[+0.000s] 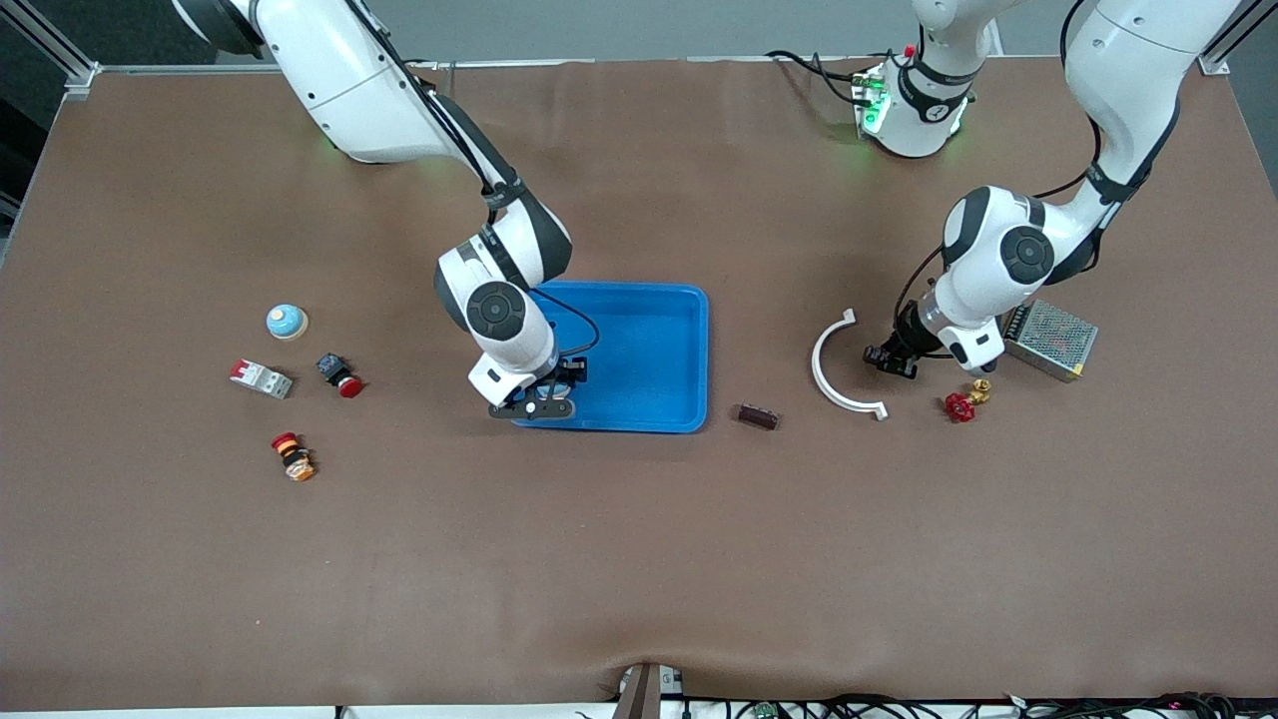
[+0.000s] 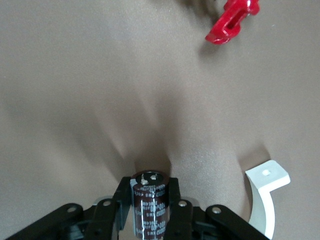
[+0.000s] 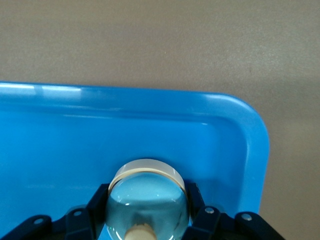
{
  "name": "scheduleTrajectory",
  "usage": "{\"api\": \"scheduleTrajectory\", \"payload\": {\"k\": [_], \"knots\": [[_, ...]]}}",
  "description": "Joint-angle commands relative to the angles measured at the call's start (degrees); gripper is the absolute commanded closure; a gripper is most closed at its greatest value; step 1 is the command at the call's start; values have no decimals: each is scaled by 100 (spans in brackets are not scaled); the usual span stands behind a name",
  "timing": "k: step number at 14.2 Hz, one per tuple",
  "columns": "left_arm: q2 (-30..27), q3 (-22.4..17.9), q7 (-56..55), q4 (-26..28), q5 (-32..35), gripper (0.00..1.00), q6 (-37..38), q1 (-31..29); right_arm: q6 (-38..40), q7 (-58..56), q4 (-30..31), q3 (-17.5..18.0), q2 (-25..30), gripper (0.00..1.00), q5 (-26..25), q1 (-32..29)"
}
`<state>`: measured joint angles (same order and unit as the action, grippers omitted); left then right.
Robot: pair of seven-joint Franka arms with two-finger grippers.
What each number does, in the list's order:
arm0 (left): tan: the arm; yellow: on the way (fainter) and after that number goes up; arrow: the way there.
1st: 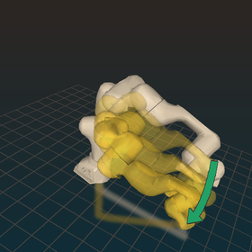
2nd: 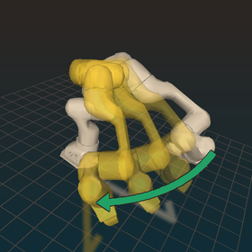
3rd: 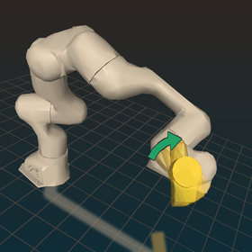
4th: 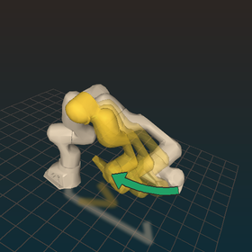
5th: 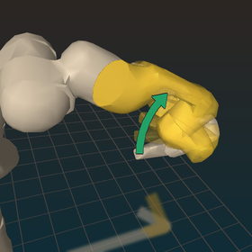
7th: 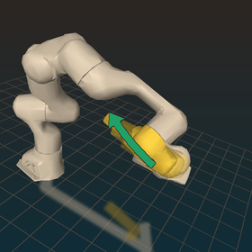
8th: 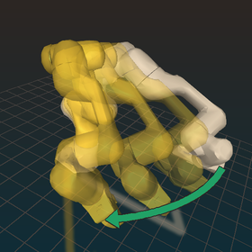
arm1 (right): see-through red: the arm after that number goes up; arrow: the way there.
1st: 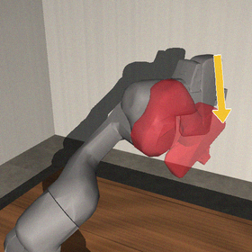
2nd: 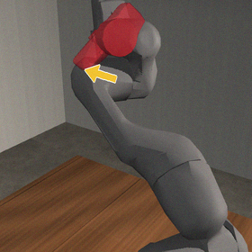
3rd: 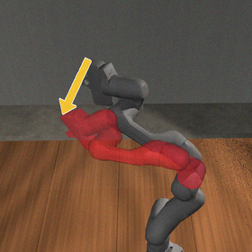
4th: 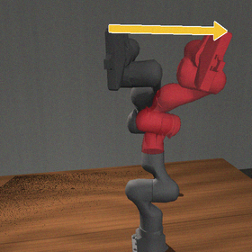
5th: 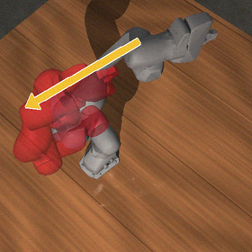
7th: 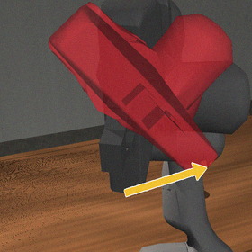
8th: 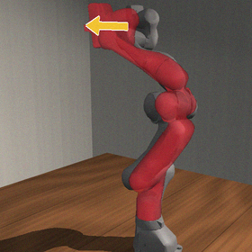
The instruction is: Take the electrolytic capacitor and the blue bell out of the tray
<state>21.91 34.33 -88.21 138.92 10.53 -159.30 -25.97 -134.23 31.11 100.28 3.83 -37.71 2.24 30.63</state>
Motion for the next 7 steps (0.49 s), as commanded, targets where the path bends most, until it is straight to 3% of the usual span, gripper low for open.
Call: {"api": "scheduleTrajectory", "payload": {"k": [1, 4, 7], "knots": [[-47, 48, 67, 65, 282, 0, -101, -119, 1315, 98, -525, 4, 420, 59, -22, 31], [-108, 56, 41, 56, 291, 0, -57, -110, 2906, -278, -1105, -31, 974, 59, -48, -75], [-284, 65, -30, 21, 291, 0, 170, -119, 4331, -1427, -2105, -31, 1117, 59, -40, -731]]}}
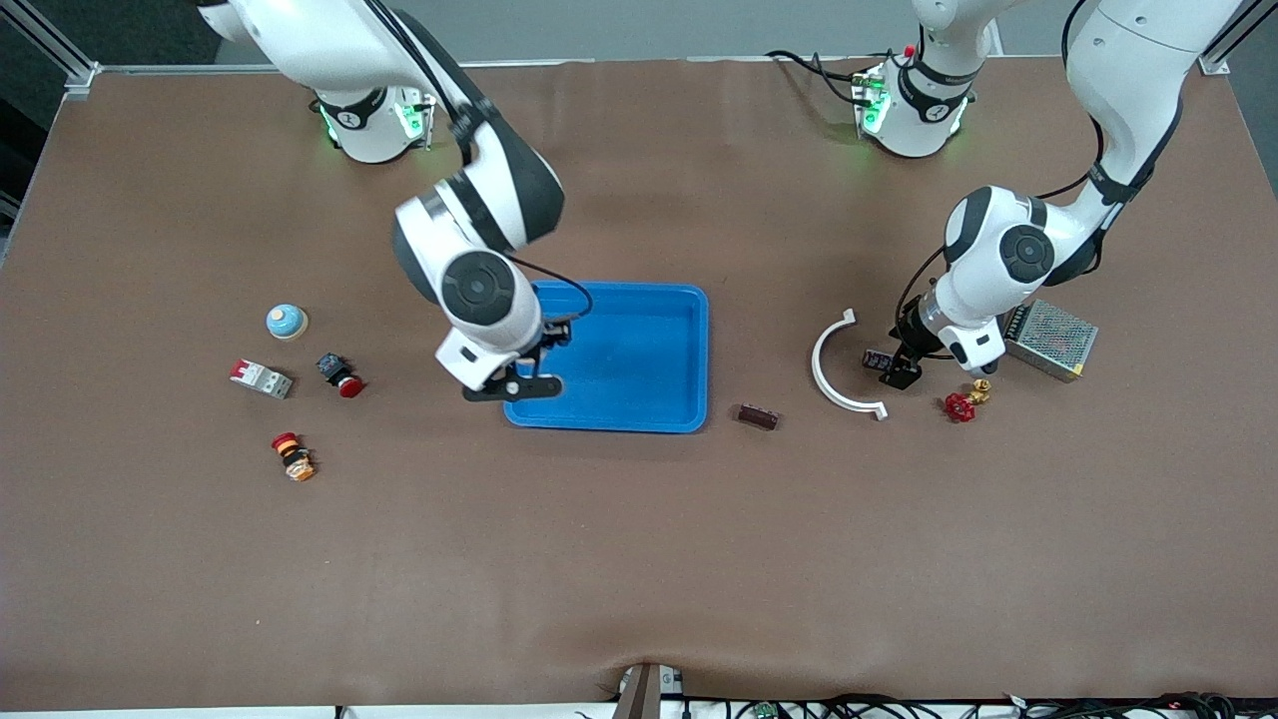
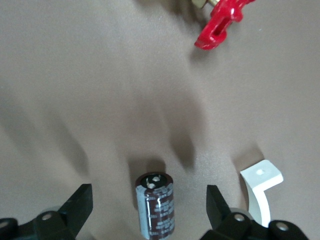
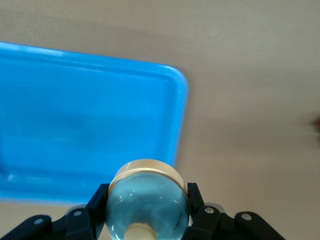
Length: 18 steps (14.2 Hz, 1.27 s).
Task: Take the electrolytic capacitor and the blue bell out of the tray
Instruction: 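Carry the bell toward the red buttons while the left gripper lowers the capacitor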
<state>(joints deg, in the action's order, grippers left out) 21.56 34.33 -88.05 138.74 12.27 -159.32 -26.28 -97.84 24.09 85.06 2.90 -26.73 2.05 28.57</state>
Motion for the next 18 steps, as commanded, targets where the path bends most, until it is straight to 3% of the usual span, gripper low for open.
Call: {"api": "scheduleTrajectory", "payload": {"k": [1, 4, 7, 12, 18], "knots": [[-318, 74, -55, 21, 118, 0, 277, -88, 1079, -1278, -874, 61, 19, 60, -38, -815], [-494, 74, 33, -136, 127, 0, 445, -96, 1505, -3124, -1308, 52, 1, 60, -248, -1677], [-425, 74, 304, -1143, 118, 0, 1732, -149, 1400, -4768, -1317, 44, -52, 60, -557, -2389], [5, 74, 691, -2841, 48, 0, 3229, -158, 452, -6431, -1282, 52, -552, 60, -909, -3111], [532, 48, 1877, -4028, 206, 0, 3828, -105, -770, -8155, -1089, 52, -1045, 60, -1014, -3691]]}}
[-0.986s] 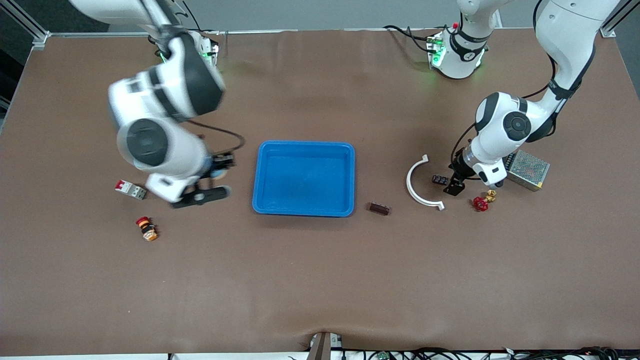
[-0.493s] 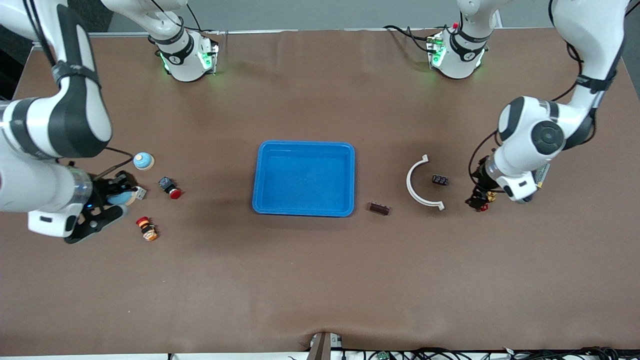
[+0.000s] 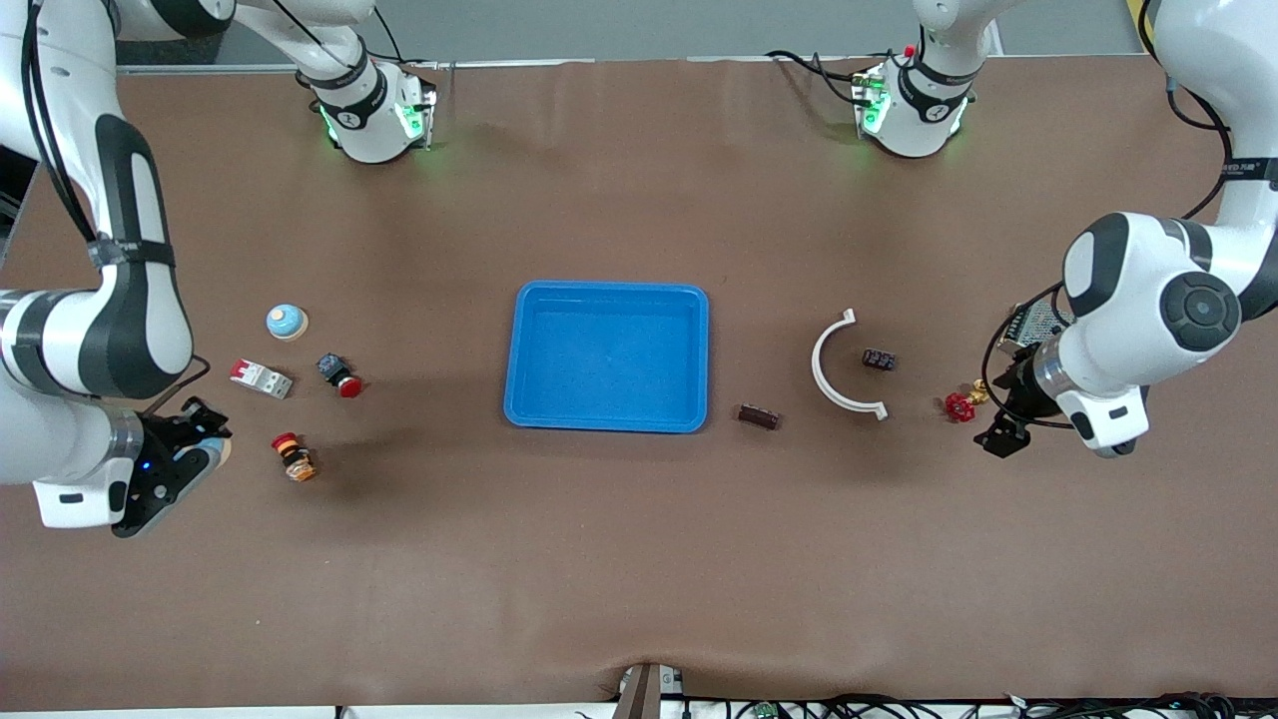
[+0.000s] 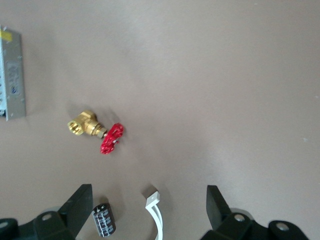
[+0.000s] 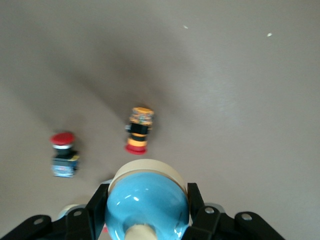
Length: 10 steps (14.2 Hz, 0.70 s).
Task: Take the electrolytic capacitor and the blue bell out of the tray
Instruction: 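Carry the bell toward the red buttons while the left gripper lowers the capacitor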
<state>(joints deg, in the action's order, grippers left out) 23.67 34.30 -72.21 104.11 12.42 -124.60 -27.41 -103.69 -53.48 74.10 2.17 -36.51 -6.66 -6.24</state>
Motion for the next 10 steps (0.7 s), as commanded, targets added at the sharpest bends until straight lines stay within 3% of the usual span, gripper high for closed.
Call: {"api": "scheduleTrajectory", "payload": {"k": [1, 2, 5, 7, 10], "knots": [[436, 50, 435, -837, 200, 0, 566, 25, -361, -600, 95, 126, -119, 60, -142, -246], [533, -28, 628, -1205, 209, 0, 838, 138, -493, -803, 166, 126, -136, 60, -151, -281], [639, -1177, 1374, -2130, 25, 0, 1647, 1200, -897, -1347, 482, 126, -180, 60, -160, -378], [552, -1573, 1901, -2176, -247, 0, 1667, 1509, -1423, -1848, 789, 126, -181, 60, -160, -475], [122, -2486, 3392, -2290, -826, 0, 1702, 2106, -1803, -2192, 1141, 134, -233, 60, -142, -650]]}}
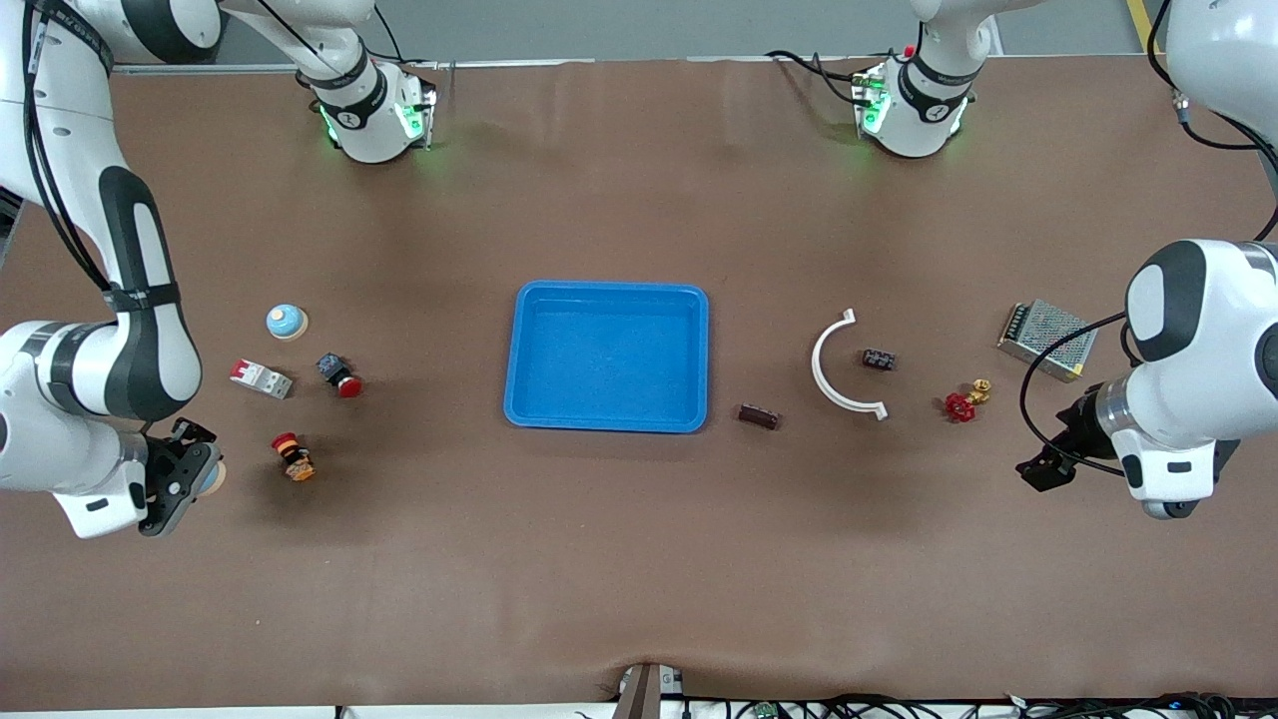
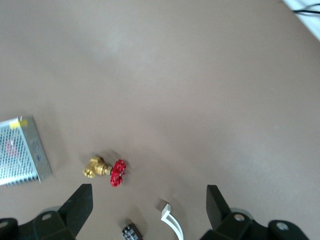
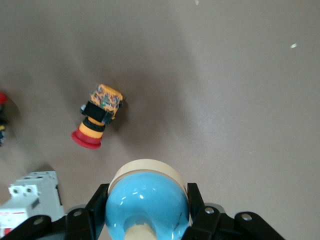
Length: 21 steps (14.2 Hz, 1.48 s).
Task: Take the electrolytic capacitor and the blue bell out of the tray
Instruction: 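Lower the bell beside the first bell while the left gripper returns to rest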
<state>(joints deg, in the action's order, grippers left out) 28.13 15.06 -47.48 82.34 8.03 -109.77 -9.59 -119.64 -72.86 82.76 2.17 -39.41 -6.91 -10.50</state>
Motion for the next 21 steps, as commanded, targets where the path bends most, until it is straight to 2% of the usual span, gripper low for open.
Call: {"api": "scheduleTrajectory", "payload": {"k": [1, 3, 4, 9, 14, 15, 18, 20, 21], "knots": [[-517, -870, 1638, -104, -729, 0, 393, 457, -296, -377, 319, 135, 12, 60, -109, -268], [-877, -1486, 2713, -113, -1048, 0, 841, 791, -411, -579, 372, 135, -93, 60, -82, -356], [-1053, -1584, 3066, -113, -1067, 0, 1008, 870, -429, -606, 424, 135, -155, 60, -74, -400], [-1652, -1620, 4377, -78, -970, 0, 1922, 1161, -920, -606, 969, 170, -155, 60, -30, -506], [-2320, -1427, 4387, -69, -979, 0, 2134, 1223, -1053, -615, 1066, 170, -164, 60, -3, -515], [-2399, -1401, 4370, -69, -979, 0, 2352, 1232, -1062, -615, 1066, 170, -181, 60, -3, -515], [-2409, -1383, 4352, -87, -970, 0, 2398, 1371, -1158, -606, 1093, 170, -208, 59, 32, -524], [-2409, -1410, 4449, -78, -770, 0, 2416, 1442, -1158, -598, 1093, 170, -217, 49, 67, -515], [-2400, -1383, 4510, -78, -646, 0, 2425, 1451, -1167, -598, 1093, 170, -217, 47, 111, -523]]}}
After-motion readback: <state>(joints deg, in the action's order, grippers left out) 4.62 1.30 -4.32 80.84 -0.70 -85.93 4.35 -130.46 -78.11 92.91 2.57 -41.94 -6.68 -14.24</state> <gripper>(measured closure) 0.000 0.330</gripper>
